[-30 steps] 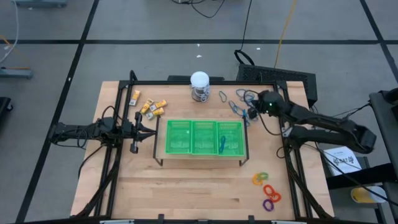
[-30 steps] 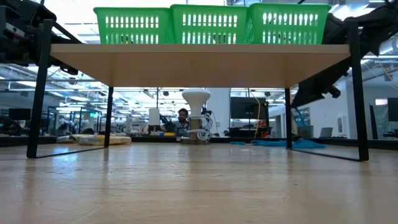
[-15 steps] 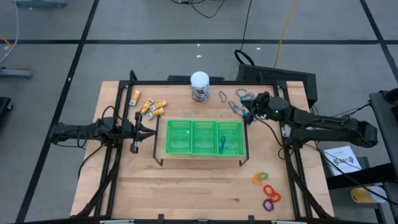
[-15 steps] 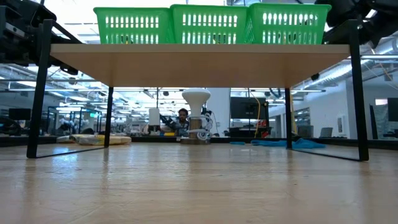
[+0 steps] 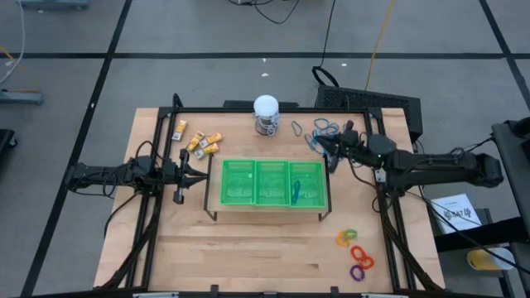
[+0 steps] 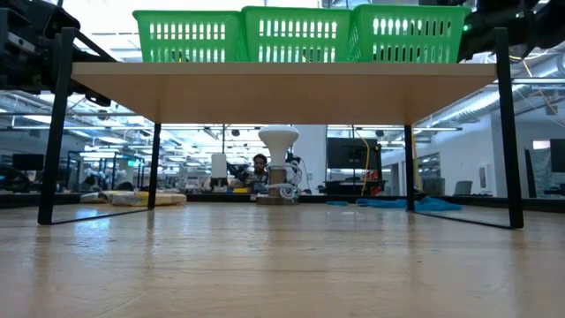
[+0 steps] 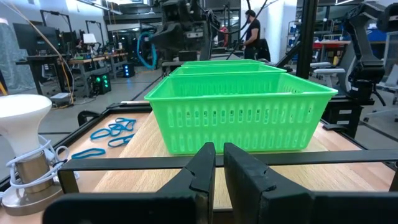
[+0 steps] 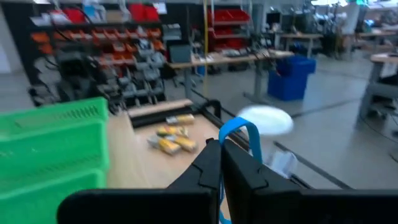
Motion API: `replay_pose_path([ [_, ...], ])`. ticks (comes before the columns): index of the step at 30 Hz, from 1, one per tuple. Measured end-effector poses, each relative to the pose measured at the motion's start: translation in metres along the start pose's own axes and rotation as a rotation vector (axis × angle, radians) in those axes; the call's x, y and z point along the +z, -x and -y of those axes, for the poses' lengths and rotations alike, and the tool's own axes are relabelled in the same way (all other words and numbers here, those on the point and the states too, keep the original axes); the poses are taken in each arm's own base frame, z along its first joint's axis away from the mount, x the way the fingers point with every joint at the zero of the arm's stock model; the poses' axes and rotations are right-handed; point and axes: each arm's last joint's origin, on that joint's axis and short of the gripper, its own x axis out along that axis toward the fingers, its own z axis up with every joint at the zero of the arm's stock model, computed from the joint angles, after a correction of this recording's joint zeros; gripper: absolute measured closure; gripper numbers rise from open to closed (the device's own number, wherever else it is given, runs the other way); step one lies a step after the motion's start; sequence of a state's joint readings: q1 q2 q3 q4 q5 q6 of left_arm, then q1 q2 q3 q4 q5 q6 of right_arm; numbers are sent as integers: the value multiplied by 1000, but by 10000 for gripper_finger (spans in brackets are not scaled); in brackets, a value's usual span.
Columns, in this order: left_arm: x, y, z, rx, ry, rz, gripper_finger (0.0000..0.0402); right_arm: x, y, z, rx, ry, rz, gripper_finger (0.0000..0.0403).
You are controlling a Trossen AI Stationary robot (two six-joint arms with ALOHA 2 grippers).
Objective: Pick & Place Office Desk Supplies
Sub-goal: Put the blue rubber band into the right green bin on the shelf
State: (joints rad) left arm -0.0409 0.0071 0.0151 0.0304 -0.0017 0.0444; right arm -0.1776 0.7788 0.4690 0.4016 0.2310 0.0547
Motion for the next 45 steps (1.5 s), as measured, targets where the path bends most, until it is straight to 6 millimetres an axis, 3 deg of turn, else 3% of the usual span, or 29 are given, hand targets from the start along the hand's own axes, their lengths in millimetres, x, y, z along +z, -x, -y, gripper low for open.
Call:
replay_pose_path([
  [8,0,0,0,0,0,0,357,7,4,-17,202,-18,68,403],
  [23,0,0,0,0,0,0,357,5,18,-51,618,-78,22,403],
  [38,0,0,0,0,0,0,357,3,22,-58,653,-70,8,401],
  [45,0,0,0,0,0,0,357,3,22,-58,653,-70,8,346],
])
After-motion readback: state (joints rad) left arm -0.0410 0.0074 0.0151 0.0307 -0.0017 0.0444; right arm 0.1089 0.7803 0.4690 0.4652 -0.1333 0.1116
